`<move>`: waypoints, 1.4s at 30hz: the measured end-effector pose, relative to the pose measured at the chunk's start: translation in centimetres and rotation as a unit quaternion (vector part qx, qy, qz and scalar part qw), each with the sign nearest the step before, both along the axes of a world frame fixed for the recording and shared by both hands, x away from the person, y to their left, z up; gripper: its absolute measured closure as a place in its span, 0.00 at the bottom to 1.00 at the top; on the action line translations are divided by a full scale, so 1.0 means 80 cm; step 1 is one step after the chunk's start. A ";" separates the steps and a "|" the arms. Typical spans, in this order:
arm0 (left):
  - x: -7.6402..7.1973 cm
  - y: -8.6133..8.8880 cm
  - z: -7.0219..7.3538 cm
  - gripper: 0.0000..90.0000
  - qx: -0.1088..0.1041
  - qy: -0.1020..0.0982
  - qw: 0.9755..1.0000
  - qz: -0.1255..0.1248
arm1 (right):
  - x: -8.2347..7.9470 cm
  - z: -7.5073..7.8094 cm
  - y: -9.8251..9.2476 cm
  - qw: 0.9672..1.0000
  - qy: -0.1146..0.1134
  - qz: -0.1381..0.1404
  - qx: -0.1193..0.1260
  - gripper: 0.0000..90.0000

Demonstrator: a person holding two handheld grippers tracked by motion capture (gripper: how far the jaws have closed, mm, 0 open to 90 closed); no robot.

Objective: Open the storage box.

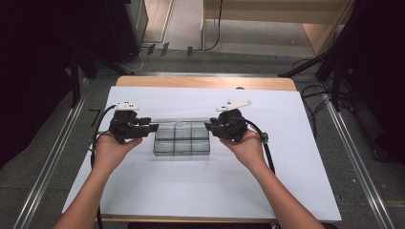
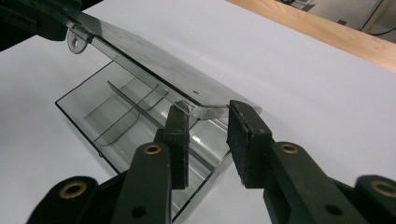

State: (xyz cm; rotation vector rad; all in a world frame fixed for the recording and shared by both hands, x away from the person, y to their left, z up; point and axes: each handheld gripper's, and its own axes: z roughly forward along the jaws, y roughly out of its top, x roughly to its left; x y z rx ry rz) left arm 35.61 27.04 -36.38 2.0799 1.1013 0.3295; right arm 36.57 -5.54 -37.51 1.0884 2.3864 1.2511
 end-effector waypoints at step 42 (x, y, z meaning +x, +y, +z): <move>0.067 -0.018 -0.008 0.63 -0.027 -0.026 0.997 0.063 | 0.066 -0.019 0.023 0.998 -0.005 -0.067 0.007 0.79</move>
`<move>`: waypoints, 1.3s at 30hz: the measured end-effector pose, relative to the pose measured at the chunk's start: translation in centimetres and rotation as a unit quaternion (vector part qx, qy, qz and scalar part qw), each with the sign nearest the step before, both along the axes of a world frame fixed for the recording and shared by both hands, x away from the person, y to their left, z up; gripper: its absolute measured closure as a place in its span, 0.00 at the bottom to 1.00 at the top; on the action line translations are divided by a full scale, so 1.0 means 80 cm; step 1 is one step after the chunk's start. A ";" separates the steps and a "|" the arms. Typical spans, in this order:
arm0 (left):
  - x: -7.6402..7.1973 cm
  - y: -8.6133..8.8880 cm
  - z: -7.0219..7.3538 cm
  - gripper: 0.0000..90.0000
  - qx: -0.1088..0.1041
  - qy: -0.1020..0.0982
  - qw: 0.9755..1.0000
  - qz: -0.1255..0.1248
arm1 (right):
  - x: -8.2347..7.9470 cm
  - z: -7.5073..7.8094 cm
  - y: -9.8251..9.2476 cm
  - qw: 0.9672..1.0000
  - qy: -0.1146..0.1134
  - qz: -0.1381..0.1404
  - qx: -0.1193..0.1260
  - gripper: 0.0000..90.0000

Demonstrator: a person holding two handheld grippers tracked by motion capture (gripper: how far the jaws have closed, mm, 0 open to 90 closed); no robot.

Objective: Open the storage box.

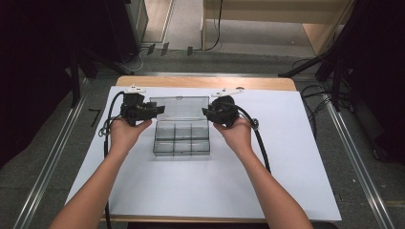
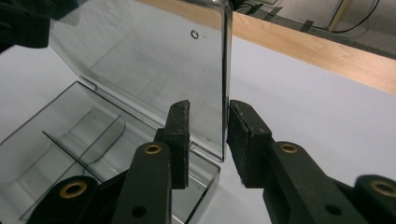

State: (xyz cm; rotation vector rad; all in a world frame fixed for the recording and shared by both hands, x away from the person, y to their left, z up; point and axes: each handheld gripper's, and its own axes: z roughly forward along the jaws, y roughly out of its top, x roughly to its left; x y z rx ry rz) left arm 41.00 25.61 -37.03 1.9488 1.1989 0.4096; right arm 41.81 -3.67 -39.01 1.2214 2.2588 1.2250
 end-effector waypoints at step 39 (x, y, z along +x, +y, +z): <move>0.054 -0.017 -0.035 0.53 0.008 0.041 0.998 0.040 | 0.040 -0.033 0.023 0.998 0.047 -0.039 -0.014 0.67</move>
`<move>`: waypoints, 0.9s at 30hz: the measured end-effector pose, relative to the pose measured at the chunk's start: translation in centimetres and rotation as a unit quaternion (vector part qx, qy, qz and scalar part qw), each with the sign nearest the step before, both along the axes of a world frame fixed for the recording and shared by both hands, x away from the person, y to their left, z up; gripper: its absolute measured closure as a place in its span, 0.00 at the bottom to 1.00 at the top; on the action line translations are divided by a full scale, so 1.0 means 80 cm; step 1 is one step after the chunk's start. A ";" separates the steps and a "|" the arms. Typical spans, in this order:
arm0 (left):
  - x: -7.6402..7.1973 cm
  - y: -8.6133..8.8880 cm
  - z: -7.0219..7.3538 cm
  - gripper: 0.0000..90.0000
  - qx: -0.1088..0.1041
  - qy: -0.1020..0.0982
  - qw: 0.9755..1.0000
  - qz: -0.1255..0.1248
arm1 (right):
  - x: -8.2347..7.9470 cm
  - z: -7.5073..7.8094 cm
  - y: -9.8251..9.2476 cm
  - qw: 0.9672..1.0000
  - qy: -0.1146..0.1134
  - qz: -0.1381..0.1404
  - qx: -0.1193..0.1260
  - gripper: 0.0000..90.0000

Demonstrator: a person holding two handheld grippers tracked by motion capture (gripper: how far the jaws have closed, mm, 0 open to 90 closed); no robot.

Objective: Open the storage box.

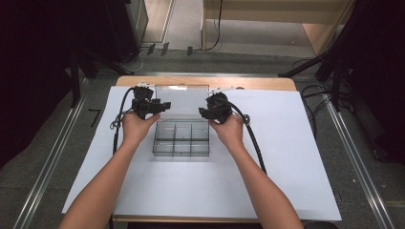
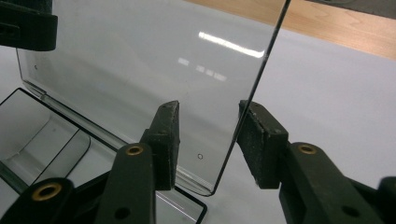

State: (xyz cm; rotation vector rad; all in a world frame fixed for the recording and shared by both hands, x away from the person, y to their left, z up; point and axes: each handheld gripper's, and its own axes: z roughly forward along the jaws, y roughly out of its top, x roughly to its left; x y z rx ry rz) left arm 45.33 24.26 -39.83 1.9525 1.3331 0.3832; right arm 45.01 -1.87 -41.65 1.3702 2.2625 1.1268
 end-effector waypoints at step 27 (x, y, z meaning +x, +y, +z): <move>0.029 -0.010 -0.028 0.30 -0.008 0.077 0.997 0.011 | 0.027 -0.019 0.012 0.996 0.085 -0.009 0.021 0.45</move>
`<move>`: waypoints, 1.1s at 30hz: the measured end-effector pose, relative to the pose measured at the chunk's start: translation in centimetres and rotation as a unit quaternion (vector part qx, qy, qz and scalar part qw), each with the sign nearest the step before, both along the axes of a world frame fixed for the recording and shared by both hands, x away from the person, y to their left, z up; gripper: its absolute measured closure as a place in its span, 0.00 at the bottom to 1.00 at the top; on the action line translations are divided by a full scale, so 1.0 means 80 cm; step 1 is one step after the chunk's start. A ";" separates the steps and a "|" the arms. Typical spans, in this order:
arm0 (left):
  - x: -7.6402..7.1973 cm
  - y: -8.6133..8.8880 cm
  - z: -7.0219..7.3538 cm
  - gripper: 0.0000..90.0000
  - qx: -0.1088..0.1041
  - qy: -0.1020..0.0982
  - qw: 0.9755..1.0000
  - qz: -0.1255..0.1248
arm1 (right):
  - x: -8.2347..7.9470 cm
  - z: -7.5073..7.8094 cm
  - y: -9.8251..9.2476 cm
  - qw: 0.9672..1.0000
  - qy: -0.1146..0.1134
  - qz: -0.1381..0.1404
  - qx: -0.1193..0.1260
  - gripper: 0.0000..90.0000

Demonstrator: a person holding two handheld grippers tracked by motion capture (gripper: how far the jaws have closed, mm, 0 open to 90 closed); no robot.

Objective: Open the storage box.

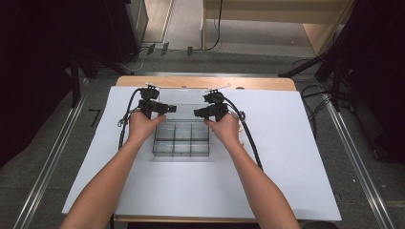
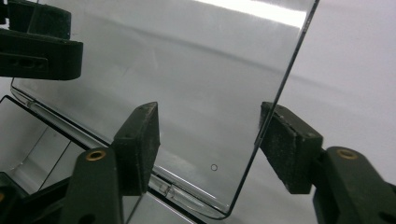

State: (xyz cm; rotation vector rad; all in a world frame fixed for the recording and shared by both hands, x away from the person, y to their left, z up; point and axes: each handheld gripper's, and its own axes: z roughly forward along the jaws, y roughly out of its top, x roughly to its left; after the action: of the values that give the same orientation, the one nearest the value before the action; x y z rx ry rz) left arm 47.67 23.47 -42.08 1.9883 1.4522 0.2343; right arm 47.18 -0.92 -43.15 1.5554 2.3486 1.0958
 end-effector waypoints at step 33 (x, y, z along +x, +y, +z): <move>0.017 0.001 -0.020 0.16 -0.009 0.086 0.996 0.005 | 0.020 -0.012 0.008 0.995 0.096 -0.006 0.004 0.25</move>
State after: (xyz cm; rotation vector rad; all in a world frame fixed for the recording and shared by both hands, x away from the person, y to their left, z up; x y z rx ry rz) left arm 49.06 23.59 -43.70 2.0271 1.5658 0.0553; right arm 48.82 -0.28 -44.10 1.7470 2.4522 0.9955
